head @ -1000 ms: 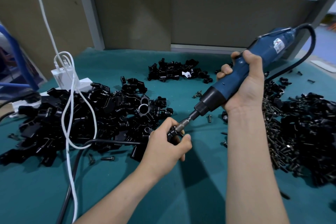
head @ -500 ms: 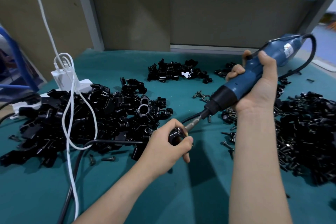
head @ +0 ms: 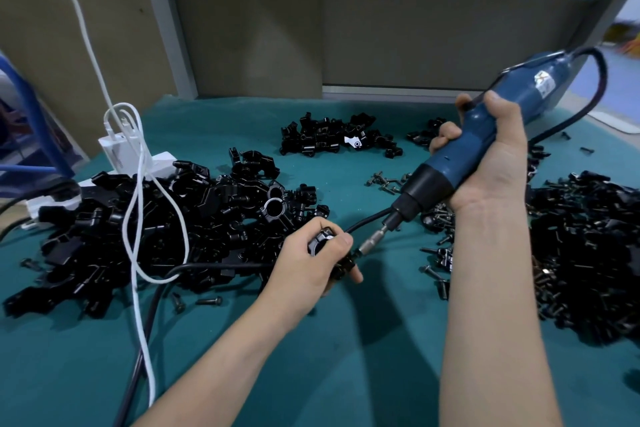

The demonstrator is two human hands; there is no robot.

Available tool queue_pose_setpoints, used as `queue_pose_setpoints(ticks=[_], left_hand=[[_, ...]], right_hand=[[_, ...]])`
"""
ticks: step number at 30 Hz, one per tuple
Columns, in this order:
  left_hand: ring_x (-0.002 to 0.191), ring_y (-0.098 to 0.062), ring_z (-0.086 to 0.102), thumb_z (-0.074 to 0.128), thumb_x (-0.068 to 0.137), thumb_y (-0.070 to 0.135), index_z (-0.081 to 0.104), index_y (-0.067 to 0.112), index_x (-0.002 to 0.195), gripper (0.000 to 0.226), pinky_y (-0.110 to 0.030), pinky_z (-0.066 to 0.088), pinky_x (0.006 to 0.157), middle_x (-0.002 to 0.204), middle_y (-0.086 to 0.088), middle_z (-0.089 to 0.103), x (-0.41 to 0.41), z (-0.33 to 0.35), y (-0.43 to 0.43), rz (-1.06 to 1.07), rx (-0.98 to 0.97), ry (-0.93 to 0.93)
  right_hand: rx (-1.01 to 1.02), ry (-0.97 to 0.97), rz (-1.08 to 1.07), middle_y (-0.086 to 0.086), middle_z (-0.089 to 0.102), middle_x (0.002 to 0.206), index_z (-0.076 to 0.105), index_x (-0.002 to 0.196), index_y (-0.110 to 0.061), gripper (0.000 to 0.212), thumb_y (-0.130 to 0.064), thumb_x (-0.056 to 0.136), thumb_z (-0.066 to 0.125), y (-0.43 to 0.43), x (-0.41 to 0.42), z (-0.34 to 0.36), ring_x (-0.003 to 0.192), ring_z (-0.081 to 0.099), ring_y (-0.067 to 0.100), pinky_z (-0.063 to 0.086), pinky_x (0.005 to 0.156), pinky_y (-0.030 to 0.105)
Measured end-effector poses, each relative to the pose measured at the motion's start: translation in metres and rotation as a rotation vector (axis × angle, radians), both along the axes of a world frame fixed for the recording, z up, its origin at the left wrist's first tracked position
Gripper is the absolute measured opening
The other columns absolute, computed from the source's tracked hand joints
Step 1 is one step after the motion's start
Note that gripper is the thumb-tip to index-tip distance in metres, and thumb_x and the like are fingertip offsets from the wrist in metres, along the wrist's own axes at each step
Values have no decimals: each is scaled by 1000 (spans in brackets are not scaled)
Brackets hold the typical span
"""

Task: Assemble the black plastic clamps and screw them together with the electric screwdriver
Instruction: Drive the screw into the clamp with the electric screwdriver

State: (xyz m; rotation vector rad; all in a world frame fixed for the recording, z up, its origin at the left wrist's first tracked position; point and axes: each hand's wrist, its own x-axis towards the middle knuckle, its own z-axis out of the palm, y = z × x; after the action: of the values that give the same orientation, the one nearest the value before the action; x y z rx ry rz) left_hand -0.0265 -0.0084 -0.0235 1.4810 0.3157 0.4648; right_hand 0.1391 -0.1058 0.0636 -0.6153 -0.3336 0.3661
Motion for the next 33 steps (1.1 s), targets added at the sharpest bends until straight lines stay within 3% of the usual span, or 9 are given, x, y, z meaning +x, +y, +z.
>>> queue_pose_setpoints(ticks=[2, 5, 9, 13, 16, 22, 27, 33], left_hand=[[38, -13, 31, 55, 79, 30, 52, 22, 71, 12, -19, 27, 38, 58, -13, 67, 0, 1, 0, -8, -16, 2], [39, -14, 32, 55, 77, 32, 54, 30, 63, 14, -19, 27, 39, 55, -11, 65, 1, 1, -1, -6, -23, 12], [37, -14, 31, 55, 76, 31, 53, 23, 68, 12, -17, 26, 38, 52, -10, 62, 2, -3, 1, 0, -38, 14], [36, -13, 31, 55, 76, 32, 54, 26, 63, 14, -17, 25, 38, 49, -9, 60, 4, -5, 0, 9, -56, 6], [35, -12, 31, 55, 77, 33, 54, 25, 64, 16, -16, 25, 38, 50, -9, 59, 4, -6, -1, -2, -88, 2], [33, -11, 30, 58, 81, 39, 55, 29, 60, 24, -15, 23, 37, 47, -9, 57, 3, -3, -2, -5, -117, -6], [34, -11, 36, 52, 97, 22, 54, 27, 59, 38, -15, 24, 36, 44, -7, 54, 3, -6, -2, 31, -97, -2], [32, -11, 35, 55, 87, 29, 52, 26, 59, 28, -13, 23, 37, 42, -7, 52, 4, -6, -3, 70, -97, -2]], right_hand=[[8, 2, 6, -4, 63, 76, 68, 60, -18, 33, -21, 90, 56, 0, 0, 0, 50, 47, 9, 44, 49, 21], [3, -7, 13, -4, 63, 75, 68, 65, -16, 29, -21, 91, 55, 0, 0, -1, 50, 48, 8, 44, 49, 21], [-3, -26, 23, -6, 62, 70, 70, 60, -18, 34, -23, 90, 55, 1, -1, 0, 50, 48, 8, 44, 50, 20], [15, -33, 30, -5, 60, 71, 63, 72, -14, 21, -23, 90, 55, 1, -1, 0, 50, 48, 8, 44, 49, 21], [15, -14, 27, -5, 59, 68, 68, 61, -17, 33, -22, 91, 55, 2, -1, 0, 49, 47, 8, 44, 49, 20], [15, -13, 31, -5, 61, 74, 62, 70, -16, 22, -21, 90, 56, 5, -2, 0, 49, 47, 9, 43, 48, 21], [6, 0, 33, -5, 60, 73, 57, 76, -14, 16, -21, 91, 55, 7, -4, 0, 48, 47, 8, 43, 48, 20], [-4, 2, 32, -5, 60, 74, 55, 80, -14, 14, -20, 92, 54, 9, -7, 2, 48, 47, 8, 42, 48, 20]])
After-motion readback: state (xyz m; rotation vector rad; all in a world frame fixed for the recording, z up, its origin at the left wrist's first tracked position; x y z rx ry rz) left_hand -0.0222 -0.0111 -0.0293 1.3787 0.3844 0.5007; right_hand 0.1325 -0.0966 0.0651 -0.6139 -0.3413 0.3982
